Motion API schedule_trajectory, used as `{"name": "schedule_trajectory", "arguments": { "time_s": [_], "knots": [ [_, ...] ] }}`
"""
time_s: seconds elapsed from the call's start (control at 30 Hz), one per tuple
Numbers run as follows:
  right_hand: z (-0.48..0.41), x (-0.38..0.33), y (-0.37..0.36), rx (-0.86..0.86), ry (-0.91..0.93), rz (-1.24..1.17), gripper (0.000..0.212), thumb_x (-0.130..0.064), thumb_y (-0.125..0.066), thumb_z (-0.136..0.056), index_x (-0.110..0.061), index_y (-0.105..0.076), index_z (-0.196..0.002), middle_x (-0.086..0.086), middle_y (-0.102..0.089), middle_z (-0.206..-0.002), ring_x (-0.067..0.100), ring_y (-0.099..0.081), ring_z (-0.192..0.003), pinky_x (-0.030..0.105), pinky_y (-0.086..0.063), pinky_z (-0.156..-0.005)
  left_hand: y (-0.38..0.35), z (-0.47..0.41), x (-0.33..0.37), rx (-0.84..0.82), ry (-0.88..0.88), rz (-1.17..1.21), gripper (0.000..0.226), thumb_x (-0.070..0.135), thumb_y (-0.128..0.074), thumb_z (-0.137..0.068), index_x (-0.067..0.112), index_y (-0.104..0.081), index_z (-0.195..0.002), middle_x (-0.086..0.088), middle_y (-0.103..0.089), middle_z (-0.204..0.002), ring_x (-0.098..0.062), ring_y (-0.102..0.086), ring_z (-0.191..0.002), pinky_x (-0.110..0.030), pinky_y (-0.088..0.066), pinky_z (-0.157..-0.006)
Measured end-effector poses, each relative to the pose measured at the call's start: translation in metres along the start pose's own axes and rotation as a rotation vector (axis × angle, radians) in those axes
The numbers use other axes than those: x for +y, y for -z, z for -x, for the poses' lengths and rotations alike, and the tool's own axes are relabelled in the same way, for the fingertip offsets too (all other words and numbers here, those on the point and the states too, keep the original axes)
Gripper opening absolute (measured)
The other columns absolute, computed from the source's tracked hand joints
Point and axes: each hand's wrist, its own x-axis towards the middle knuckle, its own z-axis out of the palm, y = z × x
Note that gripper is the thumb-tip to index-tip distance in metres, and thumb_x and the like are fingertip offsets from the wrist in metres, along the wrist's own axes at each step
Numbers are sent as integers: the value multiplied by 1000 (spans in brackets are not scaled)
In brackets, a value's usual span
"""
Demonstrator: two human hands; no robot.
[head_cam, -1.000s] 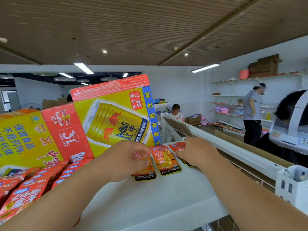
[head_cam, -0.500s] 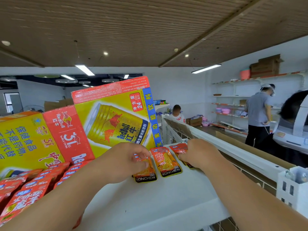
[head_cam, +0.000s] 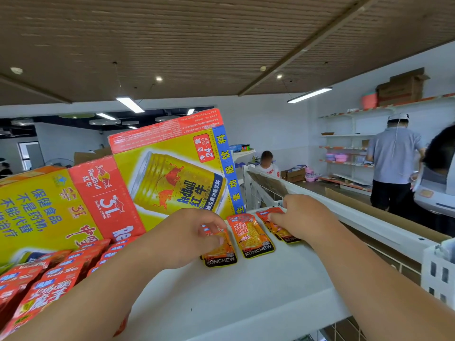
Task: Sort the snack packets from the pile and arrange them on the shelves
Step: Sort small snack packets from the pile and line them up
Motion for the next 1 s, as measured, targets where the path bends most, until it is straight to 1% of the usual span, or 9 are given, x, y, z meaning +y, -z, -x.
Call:
{"name": "schedule_trajectory", "arguments": {
  "time_s": [0.1, 0.23, 0.4, 0.47, 0.53, 0.63, 0.8, 0.93, 1.0],
  "knots": [
    [2, -2, 5, 28, 25, -56, 46, -60, -56, -89, -21, -62, -113, 2, -65, -106, 20, -60, -94, 37, -54, -81, 0, -2, -1, 4, 4, 1, 19, 35, -70, -91, 46, -71, -107, 20, -68, -109, -4, -63, -91, -20, -52, -77],
    [5, -4, 8, 37, 93, -188, 37, -56, -61, -88, -27, -62, -110, -4, -62, -103, 14, -58, -90, 34, -51, -78, 0, -4, -2, 17, 2, -7, 19, 33, -71, -91, 46, -71, -104, 19, -67, -106, -4, -62, -90, -24, -52, -83],
    [18, -19, 20, 94, 190, -252, 30, -49, -66, -90, -26, -65, -110, -5, -65, -108, 15, -59, -96, 36, -52, -83, 4, -6, -6, 69, 29, -69, 23, 35, -71, -91, 44, -67, -111, 22, -65, -102, -6, -61, -92, -25, -50, -81],
    [27, -30, 25, 108, 217, -257, 33, -47, -67, -90, -25, -65, -114, -4, -65, -113, 15, -59, -97, 35, -52, -84, 2, -7, -3, 101, 10, -152, 33, 41, -68, -91, 44, -63, -124, 22, -62, -110, -7, -60, -97, -26, -49, -85],
    [38, -43, 28, 98, 235, -242, 36, -48, -68, -89, -25, -65, -117, -4, -64, -116, 15, -59, -96, 34, -51, -84, -1, -6, 4, 141, -34, -279, 42, 44, -64, -92, 42, -59, -133, 16, -61, -120, -11, -58, -108, -30, -50, -90],
    [55, -62, 35, 82, 245, -220, 38, -50, -69, -88, -28, -64, -119, -4, -63, -119, 14, -59, -95, 32, -50, -82, 1, 1, 13, 198, -122, -395, 46, 47, -63, -91, 41, -57, -136, 6, -63, -125, -19, -57, -116, -37, -51, -92],
    [88, -101, 57, 87, 254, -175, 33, -49, -67, -89, -32, -64, -117, -7, -65, -120, 15, -61, -97, 33, -52, -82, 39, 35, 9, 249, -158, -408, 60, 60, -58, -83, 37, -56, -139, 7, -63, -131, -21, -56, -121, -39, -50, -96],
    [120, -147, 77, 116, 255, -165, 34, -50, -66, -89, -33, -64, -118, -7, -64, -118, 16, -61, -92, 34, -52, -85, 87, 89, -9, 287, -141, -418, 53, 53, -62, -89, 38, -55, -140, 8, -61, -136, -20, -57, -123, -40, -51, -97],
    [137, -176, 88, 115, 278, -167, 35, -48, -66, -90, -29, -63, -120, -6, -63, -114, 16, -58, -89, 33, -51, -82, 115, 121, -23, 307, -101, -415, 51, 52, -63, -90, 38, -56, -138, 7, -61, -135, -20, -58, -122, -40, -51, -98]
  ]
}}
